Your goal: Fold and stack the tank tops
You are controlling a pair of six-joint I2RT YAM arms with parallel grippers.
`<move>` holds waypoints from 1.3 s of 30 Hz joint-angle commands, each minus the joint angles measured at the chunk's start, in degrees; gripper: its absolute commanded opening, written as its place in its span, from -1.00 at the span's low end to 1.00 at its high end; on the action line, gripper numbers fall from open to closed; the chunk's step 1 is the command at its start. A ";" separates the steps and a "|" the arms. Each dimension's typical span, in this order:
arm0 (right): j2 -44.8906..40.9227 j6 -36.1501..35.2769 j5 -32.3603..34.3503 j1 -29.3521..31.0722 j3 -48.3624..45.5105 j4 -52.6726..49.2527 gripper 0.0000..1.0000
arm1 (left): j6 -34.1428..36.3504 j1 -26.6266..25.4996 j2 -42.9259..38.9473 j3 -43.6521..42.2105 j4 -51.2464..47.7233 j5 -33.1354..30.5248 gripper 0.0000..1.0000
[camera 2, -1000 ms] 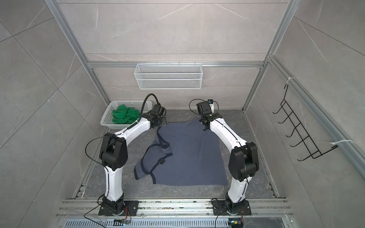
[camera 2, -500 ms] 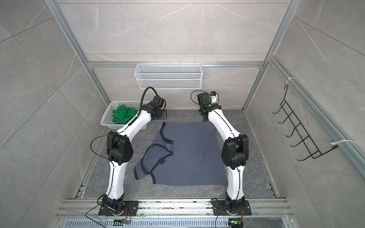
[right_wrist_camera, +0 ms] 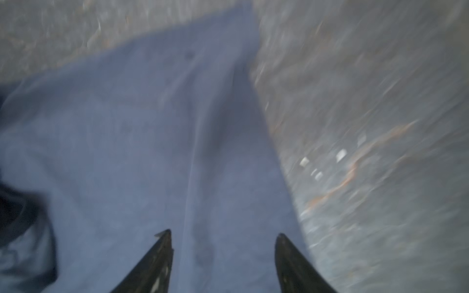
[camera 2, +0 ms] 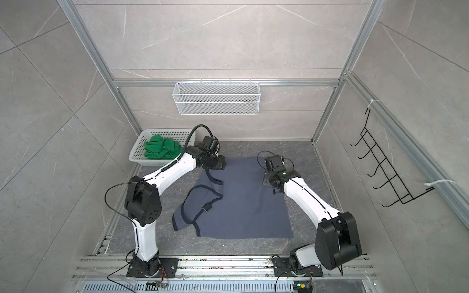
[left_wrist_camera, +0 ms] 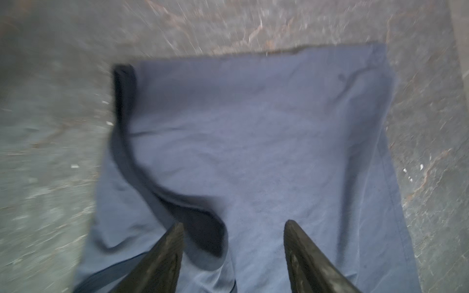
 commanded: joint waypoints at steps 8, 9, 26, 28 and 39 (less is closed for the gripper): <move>-4.10 12.65 -10.90 -0.39 -17.54 11.58 0.45 | -0.73 2.97 10.60 2.79 4.98 3.05 0.31; -3.76 13.39 -11.05 -0.78 -18.55 12.25 0.47 | -0.77 3.22 11.07 2.76 5.07 2.90 0.31; -2.74 18.22 -9.03 -15.78 -24.82 8.13 0.68 | -3.40 6.12 11.41 -3.04 6.94 0.29 0.34; -3.08 18.31 -10.07 -18.45 -24.65 7.18 0.68 | -4.01 5.90 11.54 -2.69 7.05 1.39 0.34; -0.88 8.79 -14.06 -34.71 -17.27 3.60 0.66 | -6.58 0.07 14.96 5.54 5.31 6.06 0.36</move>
